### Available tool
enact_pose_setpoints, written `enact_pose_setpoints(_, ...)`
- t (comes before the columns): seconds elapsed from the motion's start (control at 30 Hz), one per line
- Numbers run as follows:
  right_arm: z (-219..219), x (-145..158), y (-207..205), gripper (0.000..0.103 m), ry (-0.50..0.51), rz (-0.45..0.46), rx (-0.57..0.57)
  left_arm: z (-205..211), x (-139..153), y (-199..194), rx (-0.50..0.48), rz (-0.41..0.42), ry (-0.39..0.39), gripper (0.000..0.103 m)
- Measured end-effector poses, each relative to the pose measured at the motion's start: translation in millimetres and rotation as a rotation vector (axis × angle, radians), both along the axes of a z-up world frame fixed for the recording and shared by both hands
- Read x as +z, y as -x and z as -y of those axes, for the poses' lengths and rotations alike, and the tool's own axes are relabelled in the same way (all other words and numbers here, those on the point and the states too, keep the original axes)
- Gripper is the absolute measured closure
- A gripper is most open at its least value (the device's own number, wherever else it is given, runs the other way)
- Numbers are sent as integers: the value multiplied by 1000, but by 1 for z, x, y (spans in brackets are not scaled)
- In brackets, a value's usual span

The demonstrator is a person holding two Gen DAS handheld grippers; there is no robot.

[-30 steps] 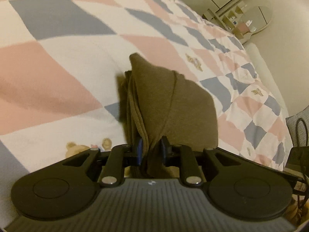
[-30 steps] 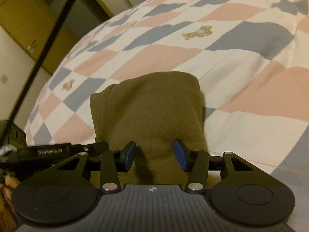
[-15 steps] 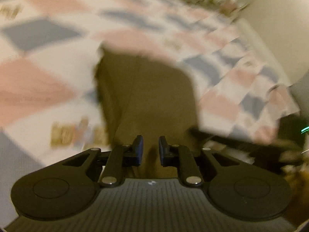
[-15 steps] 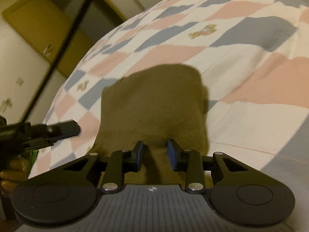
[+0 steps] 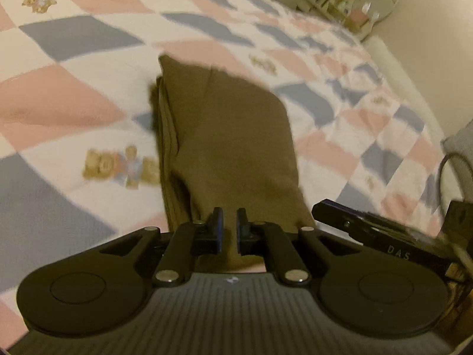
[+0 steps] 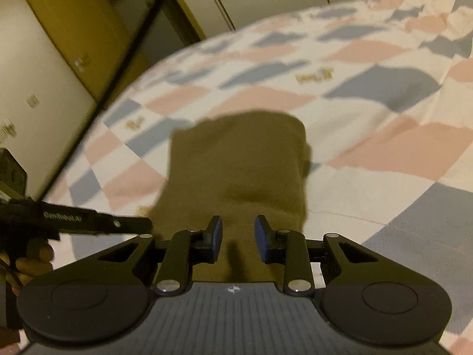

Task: Fold clothes
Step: 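Release both grippers and lift them away from the folded shirt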

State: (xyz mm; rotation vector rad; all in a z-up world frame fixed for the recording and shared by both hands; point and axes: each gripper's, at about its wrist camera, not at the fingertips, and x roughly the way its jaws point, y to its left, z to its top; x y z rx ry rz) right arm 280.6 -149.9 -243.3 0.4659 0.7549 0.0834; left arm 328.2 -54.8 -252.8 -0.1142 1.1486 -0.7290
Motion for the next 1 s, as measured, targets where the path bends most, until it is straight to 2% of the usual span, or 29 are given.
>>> enact_pose_setpoints(0.07, -5, -2, 4, 73, 21, -23, 14, 1, -14, 1, 36, -60, -69, 101)
enact_pose_setpoints(0.1, -9, -10, 3, 73, 41, -80, 24, 0, -15, 1, 58, -87, -89, 102)
enact_pose_setpoints(0.17, -14, -24, 2, 74, 70, -162, 45, 1, -1, 2, 92, -99, -107, 102)
enact_pose_setpoints(0.2, -12, -22, 2, 74, 59, -160, 41, 3, 8, 4, 101, -92, -121, 102)
enact_pose_setpoints(0.3, -3, -6, 4, 73, 9, -124, 18, 13, 28, 14, 105, -63, -196, 88)
enact_pose_setpoints(0.4, 7, 3, 1, 70, -48, -160, -24, 23, 35, 22, 111, -66, -266, 86)
enact_pose_setpoints(0.5, 13, 6, 1, 60, -74, -227, -70, 31, 36, 29, 125, -78, -339, 82)
enact_pose_setpoints(0.6, 16, 7, 4, 51, -80, -262, -92, 34, 34, 33, 134, -83, -387, 80)
enact_pose_setpoints(0.83, 17, 7, 14, 44, -92, -286, -101, 40, 29, 46, 131, -75, -467, 71)
enact_pose_setpoints(1.0, 18, 8, 20, 41, -100, -300, -105, 38, 28, 51, 129, -79, -475, 70)
